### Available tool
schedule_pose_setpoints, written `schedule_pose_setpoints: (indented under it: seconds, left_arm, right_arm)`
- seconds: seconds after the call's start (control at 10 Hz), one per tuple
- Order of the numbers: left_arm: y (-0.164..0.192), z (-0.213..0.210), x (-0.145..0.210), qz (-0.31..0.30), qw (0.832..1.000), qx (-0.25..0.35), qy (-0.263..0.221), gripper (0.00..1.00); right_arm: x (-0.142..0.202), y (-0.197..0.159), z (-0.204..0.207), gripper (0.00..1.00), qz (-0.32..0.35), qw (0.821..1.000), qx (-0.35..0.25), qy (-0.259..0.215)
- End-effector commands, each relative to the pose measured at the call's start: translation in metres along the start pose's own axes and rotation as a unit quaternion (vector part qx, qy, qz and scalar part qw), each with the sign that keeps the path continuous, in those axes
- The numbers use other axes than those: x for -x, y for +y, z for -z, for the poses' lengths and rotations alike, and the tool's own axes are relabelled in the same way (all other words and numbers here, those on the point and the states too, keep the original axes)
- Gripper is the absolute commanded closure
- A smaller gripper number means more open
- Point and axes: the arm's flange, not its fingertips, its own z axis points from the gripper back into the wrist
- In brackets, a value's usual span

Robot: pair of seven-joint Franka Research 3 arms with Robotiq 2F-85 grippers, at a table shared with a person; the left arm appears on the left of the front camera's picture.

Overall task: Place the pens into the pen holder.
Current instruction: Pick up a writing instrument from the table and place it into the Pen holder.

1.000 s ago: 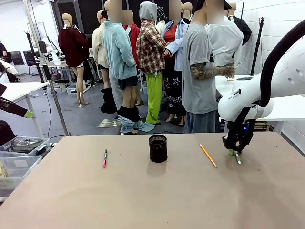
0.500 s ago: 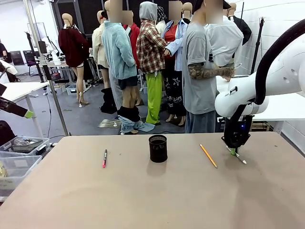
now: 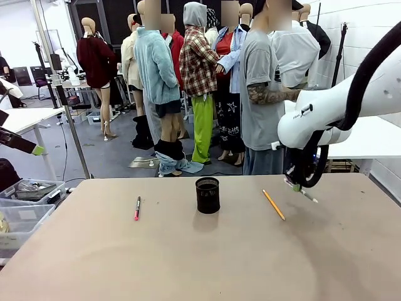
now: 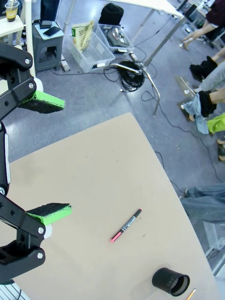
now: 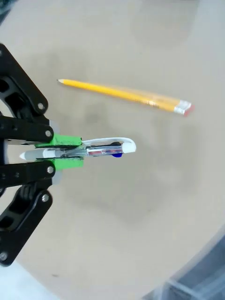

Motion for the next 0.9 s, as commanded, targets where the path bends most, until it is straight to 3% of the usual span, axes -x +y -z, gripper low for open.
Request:
schedule_pose_setpoints:
  seconds: [0.0,0.2,0.4,0.5,0.6,0.7,0.8]
  left_arm:
    - [0.0,0.0,-0.001,-0.009,1.0,-0.005,0.001,0.0]
    - [0.0,0.0,-0.001,-0.009,1.0,-0.005,0.001,0.0]
    - [0.0,0.0,-0.001,-0.009,1.0,-0.005,0.001,0.0]
    - [0.0,0.0,-0.001,-0.009,1.0,-0.005,0.001,0.0]
    - [0.0,0.0,-0.001,-0.009,1.0,-0.005,0.001,0.0]
    - [0.0,0.0,-0.001,-0.009,1.0,-0.005,0.001,0.0]
    - [0.0,0.0,-0.001,-0.009,1.0,-0.005,0.001,0.0]
  right_arm:
    - [0.014,0.014,-0.022,1.0,-0.122,0.984,-0.065,-0.113]
    - [-0.006,0.031,-0.039,1.0,-0.247,0.936,-0.122,-0.22]
    - [-0.03,0.045,-0.051,1.0,-0.31,0.885,-0.16,-0.308]
    - [-0.036,0.055,-0.055,1.0,-0.367,0.843,-0.199,-0.338]
    - [-0.043,0.069,-0.058,1.0,-0.449,0.767,-0.269,-0.371]
    - [-0.051,0.078,-0.058,1.0,-0.475,0.738,-0.284,-0.386]
    - [-0.06,0.085,-0.056,1.0,-0.488,0.725,-0.291,-0.389]
